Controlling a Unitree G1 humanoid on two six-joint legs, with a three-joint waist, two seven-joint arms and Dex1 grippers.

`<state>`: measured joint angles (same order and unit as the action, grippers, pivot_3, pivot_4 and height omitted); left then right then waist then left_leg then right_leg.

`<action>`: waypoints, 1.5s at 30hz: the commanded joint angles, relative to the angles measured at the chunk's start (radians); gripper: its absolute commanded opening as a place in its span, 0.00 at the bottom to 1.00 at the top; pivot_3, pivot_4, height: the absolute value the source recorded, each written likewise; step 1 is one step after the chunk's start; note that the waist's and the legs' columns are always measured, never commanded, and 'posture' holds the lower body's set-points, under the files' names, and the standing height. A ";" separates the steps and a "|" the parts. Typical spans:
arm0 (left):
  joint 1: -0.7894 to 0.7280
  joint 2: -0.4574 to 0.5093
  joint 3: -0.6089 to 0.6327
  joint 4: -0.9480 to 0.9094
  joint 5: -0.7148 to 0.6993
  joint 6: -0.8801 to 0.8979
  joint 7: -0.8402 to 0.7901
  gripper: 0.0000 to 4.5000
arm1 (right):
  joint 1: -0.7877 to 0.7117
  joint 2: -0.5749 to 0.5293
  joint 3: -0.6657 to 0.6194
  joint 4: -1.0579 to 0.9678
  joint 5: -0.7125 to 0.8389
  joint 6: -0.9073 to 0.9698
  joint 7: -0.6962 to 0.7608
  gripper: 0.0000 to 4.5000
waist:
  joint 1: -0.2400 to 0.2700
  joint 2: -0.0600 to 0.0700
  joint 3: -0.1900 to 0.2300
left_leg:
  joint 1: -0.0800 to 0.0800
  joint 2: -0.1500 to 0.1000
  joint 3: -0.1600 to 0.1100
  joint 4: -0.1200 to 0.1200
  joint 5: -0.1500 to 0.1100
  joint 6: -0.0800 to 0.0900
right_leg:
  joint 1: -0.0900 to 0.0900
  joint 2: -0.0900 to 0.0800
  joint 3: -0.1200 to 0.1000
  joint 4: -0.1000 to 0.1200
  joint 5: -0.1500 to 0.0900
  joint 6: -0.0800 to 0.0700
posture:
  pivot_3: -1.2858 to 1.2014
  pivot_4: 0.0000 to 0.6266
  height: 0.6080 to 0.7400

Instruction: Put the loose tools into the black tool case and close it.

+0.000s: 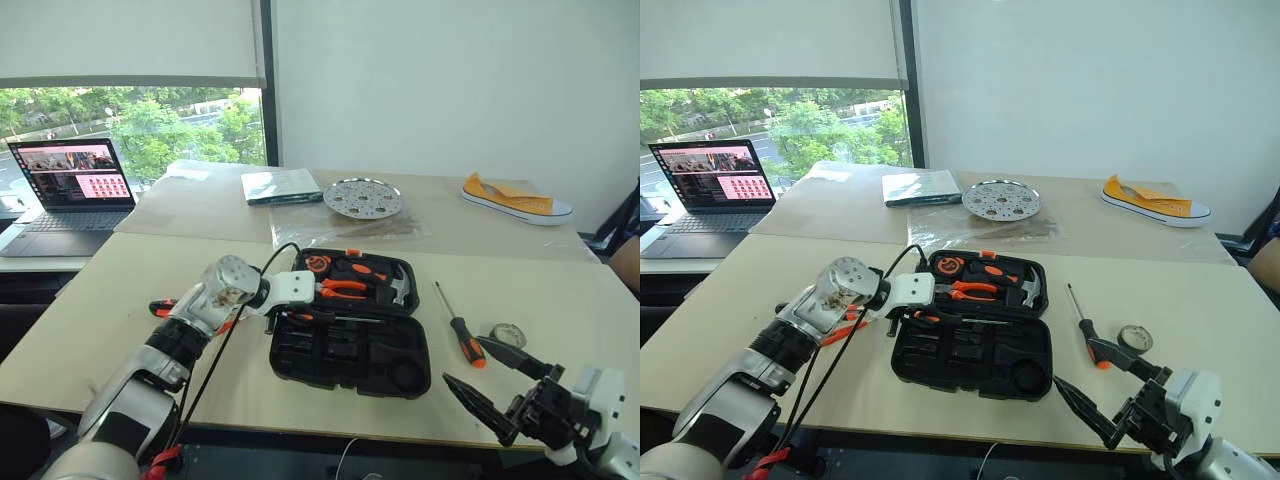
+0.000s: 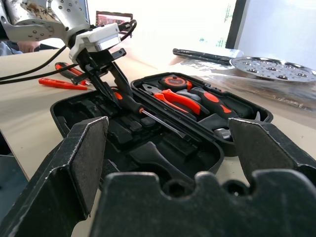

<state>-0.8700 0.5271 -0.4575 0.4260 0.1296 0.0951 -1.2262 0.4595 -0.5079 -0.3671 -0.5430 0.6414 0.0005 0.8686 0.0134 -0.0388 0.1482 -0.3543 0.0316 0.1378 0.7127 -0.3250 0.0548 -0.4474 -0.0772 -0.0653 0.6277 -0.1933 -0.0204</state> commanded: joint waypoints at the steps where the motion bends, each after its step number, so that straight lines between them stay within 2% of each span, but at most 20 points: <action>1: -0.016 -0.004 0.007 -0.002 0.023 -0.028 0.014 0.21 | 0.009 0.002 -0.001 -0.046 0.010 -0.011 0.004 1.00 | 0.000 0.000 0.000 | 0.000 0.000 0.000 0.000 0.000 0.000 | 0.000 0.000 0.000 0.000 0.000 0.000 | 0.52 0.24 1.00; 3: -0.015 -0.014 0.025 -0.008 0.003 -0.033 0.009 0.21 | 0.014 0.002 0.004 -0.051 0.013 -0.006 0.003 1.00 | 0.000 0.000 0.000 | 0.000 0.000 0.000 0.000 0.000 0.000 | 0.000 0.000 0.000 0.000 0.000 0.000 | 0.52 0.24 1.00; 4: -0.015 -0.019 0.040 -0.019 -0.021 -0.036 -0.002 0.43 | 0.019 0.001 0.007 -0.054 0.016 -0.002 0.004 1.00 | 0.000 0.000 0.000 | 0.000 0.000 0.000 0.000 0.000 0.000 | 0.000 0.000 0.000 0.000 0.000 0.000 | 0.52 0.24 1.00; 5: -0.015 -0.022 0.055 -0.033 -0.044 -0.041 -0.012 0.47 | 0.023 0.000 0.009 -0.059 0.019 0.002 0.003 1.00 | 0.001 0.000 0.000 | 0.000 0.000 0.000 0.000 0.000 0.000 | 0.000 0.000 0.000 0.000 0.000 0.000 | 0.52 0.24 1.00; 7: -0.018 -0.035 0.095 -0.058 -0.096 -0.051 -0.019 0.64 | 0.033 -0.001 0.013 -0.067 0.024 0.010 0.002 1.00 | 0.004 0.000 0.000 | 0.000 0.000 0.000 0.001 0.000 0.000 | 0.000 -0.001 0.000 0.000 0.000 0.000 | 0.52 0.24 1.00; 13: -0.005 -0.048 0.136 -0.102 -0.144 -0.017 -0.018 0.64 | 0.053 0.000 0.026 -0.081 0.028 0.022 -0.005 1.00 | 0.001 0.000 0.000 | 0.000 0.000 0.000 0.001 0.000 0.000 | 0.001 0.000 0.000 0.000 0.000 0.000 | 0.52 0.24 1.00; 16: 0.019 -0.049 0.126 -0.070 -0.135 0.007 -0.015 0.48 | 0.039 -0.002 0.038 -0.077 0.022 0.027 -0.012 1.00 | 0.000 0.000 0.000 | 0.000 0.000 0.000 0.001 0.000 0.000 | 0.001 0.000 0.000 0.000 0.000 0.000 | 0.52 0.24 1.00; 20: 0.044 -0.061 0.111 -0.029 -0.118 0.013 -0.004 0.14 | 0.028 -0.004 0.035 -0.073 0.021 0.030 -0.017 1.00 | -0.001 0.000 0.000 | 0.001 0.000 0.000 0.001 0.000 0.000 | 0.001 0.000 0.000 0.000 0.000 0.000 | 0.52 0.24 1.00; 22: 0.051 -0.076 0.106 0.003 -0.106 -0.002 0.013 0.01 | 0.025 -0.006 0.028 -0.071 0.020 0.031 -0.017 1.00 | 0.000 0.000 0.000 | 0.001 0.000 0.000 0.001 0.000 0.000 | 0.001 0.000 0.000 0.000 0.000 0.000 | 0.52 0.24 1.00; 33: 0.066 -0.117 0.056 0.080 -0.044 0.036 0.029 0.01 | 0.050 -0.004 0.009 -0.086 0.026 0.031 -0.038 1.00 | 0.012 0.001 -0.001 | 0.003 -0.001 -0.002 0.002 -0.002 0.003 | 0.007 0.000 0.000 -0.002 0.000 0.001 | 0.52 0.24 1.00; 35: 0.065 -0.140 0.059 0.096 -0.056 0.100 0.036 0.01 | 0.064 0.001 0.001 -0.095 0.027 0.031 -0.049 1.00 | 0.014 0.003 -0.002 | 0.004 -0.001 -0.002 0.002 -0.002 0.004 | 0.008 -0.001 0.000 -0.002 -0.003 0.007 | 0.52 0.24 1.00; 39: 0.062 -0.167 0.061 0.111 -0.072 0.190 0.021 0.01 | 0.108 0.007 -0.028 -0.124 0.042 0.032 -0.070 1.00 | 0.024 0.010 -0.010 | 0.004 -0.002 -0.003 0.003 -0.003 0.006 | 0.009 -0.001 0.000 -0.002 -0.003 0.008 | 0.52 0.24 1.00; 41: 0.063 -0.178 0.097 0.108 -0.105 0.167 0.023 0.01 | 0.132 0.013 -0.045 -0.140 0.046 0.030 -0.080 1.00 | 0.026 0.012 -0.013 | 0.004 -0.002 -0.003 0.003 -0.004 0.007 | 0.009 -0.002 0.001 -0.003 -0.003 0.009 | 0.52 0.24 1.00; 44: 0.075 -0.186 0.212 0.072 -0.224 0.043 -0.014 0.01 | 0.199 0.030 -0.092 -0.169 0.068 0.029 -0.090 1.00 | 0.025 0.013 -0.013 | 0.003 -0.002 -0.004 0.003 -0.004 0.007 | 0.009 -0.002 0.001 -0.003 -0.003 0.010 | 0.52 0.24 1.00; 45: 0.086 -0.178 0.260 0.053 -0.272 -0.016 -0.035 0.07 | 0.245 0.035 -0.116 -0.169 0.080 0.030 -0.075 1.00 | 0.024 0.013 -0.012 | 0.003 -0.002 -0.004 0.003 -0.004 0.007 | 0.008 -0.002 0.001 -0.003 -0.003 0.010 | 0.52 0.24 1.00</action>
<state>-0.7888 0.3437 -0.2794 0.5186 -0.0532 0.1699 -1.2243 0.6534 -0.4791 -0.4246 -0.6731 0.6815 0.0311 0.7845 0.0379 -0.0258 0.1358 -0.3528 0.0298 0.1340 0.7158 -0.3291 0.0616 -0.4410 -0.0792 -0.0639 0.6251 -0.1965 -0.0109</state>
